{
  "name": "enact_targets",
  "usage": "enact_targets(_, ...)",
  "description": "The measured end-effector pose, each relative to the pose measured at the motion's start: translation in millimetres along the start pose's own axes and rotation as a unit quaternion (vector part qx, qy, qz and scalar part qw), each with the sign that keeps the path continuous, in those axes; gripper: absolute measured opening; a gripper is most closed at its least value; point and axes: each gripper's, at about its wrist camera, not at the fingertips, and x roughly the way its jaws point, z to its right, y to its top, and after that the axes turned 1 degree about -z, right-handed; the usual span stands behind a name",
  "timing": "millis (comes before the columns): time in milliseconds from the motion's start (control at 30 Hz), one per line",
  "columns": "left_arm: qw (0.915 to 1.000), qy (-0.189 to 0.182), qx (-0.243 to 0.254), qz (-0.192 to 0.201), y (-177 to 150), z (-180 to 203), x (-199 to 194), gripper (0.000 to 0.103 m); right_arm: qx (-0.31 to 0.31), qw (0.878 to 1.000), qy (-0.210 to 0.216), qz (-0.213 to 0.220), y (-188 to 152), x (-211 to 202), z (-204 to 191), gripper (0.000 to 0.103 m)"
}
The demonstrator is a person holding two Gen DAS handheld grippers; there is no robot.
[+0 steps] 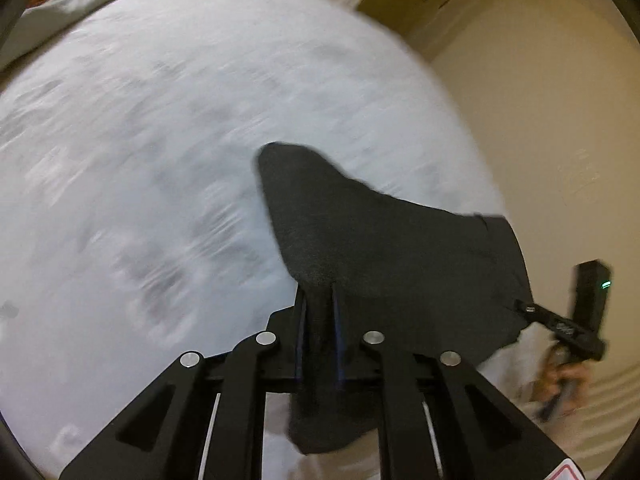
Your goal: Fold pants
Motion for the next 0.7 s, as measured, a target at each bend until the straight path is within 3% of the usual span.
enact_targets(33, 0.9993, 0.038, 0.002, -0.006, -9.2, -3.4, 5.1, 0.01, -0.005, 0.999, -0.044, -0.017, -6.9, 9.3, 2.5, 0.042)
enact_targets(67, 0.9947, 0.101, 0.02, -0.003, -18.6, 0.5, 10.6, 0.008, -0.016, 0.995, -0.099, -0.022, -13.2, 14.3, 3.8, 0.048)
enact_targets(100, 0.9903, 0.132, 0.042, 0.006, -23.1, 7.3, 10.0, 0.008, -0.031, 0.994, -0.109, -0.004, -16.6, 7.8, 1.6, 0.048)
enact_targets(167, 0.9799, 0.169, 0.096, 0.047, -32.2, 29.7, -3.2, 0.015, -0.04, 0.993, -0.108, 0.033, -19.2, -10.7, -4.2, 0.049)
enact_targets(200, 0.9744, 0.181, 0.114, 0.069, -35.7, 38.3, -8.5, 0.029, -0.042, 0.993, -0.094, 0.053, -21.2, -20.5, -7.0, 0.05)
enact_targets(267, 0.9626, 0.205, 0.141, 0.108, -39.3, 56.4, -15.1, 0.044, -0.041, 0.996, -0.058, 0.061, -21.2, -25.8, -10.4, 0.051)
enact_targets(333, 0.9577, 0.209, 0.156, 0.121, -40.2, 65.2, -18.7, 0.044, -0.036, 0.997, -0.052, 0.046, -19.5, -13.7, -14.5, 0.051)
enact_targets(467, 0.9561, 0.208, 0.169, 0.118, -30.6, 69.7, -5.0, 0.044, -0.038, 0.997, -0.07, 0.0, -15.4, 17.2, -16.8, 0.051)
enact_targets(600, 0.9573, 0.202, 0.174, 0.113, -27.5, 59.7, 6.2, 0.044, -0.048, 0.995, -0.083, -0.013, -19.0, 33.1, -26.7, 0.051)
enact_targets(700, 0.9582, 0.199, 0.173, 0.111, -28.1, 56.7, 10.8, 0.044, -0.054, 0.994, -0.094, -0.007, -20.6, 31.4, -30.9, 0.036)
